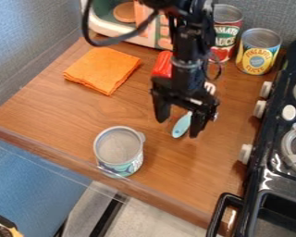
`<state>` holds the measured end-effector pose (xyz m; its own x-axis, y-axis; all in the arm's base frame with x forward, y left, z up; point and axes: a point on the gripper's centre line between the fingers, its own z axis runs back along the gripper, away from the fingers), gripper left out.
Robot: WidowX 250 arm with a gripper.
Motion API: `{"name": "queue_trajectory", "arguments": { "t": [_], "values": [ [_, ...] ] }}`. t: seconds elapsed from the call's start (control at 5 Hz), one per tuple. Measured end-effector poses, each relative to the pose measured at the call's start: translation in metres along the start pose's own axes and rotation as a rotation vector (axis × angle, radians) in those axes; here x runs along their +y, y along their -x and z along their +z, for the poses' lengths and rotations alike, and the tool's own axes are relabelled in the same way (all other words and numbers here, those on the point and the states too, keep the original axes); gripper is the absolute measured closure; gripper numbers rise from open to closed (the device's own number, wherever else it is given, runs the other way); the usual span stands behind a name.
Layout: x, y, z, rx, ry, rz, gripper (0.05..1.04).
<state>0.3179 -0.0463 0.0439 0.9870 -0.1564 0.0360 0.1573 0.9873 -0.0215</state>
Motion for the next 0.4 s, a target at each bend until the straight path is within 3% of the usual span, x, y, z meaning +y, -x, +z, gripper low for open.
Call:
{"name": "queue_trajectory", "arguments": {
  "t": [0.4],
  "values": [
    [-0.003,0.013,0.037,-0.072,-0.005,-0.011,0.083]
  ]
}}
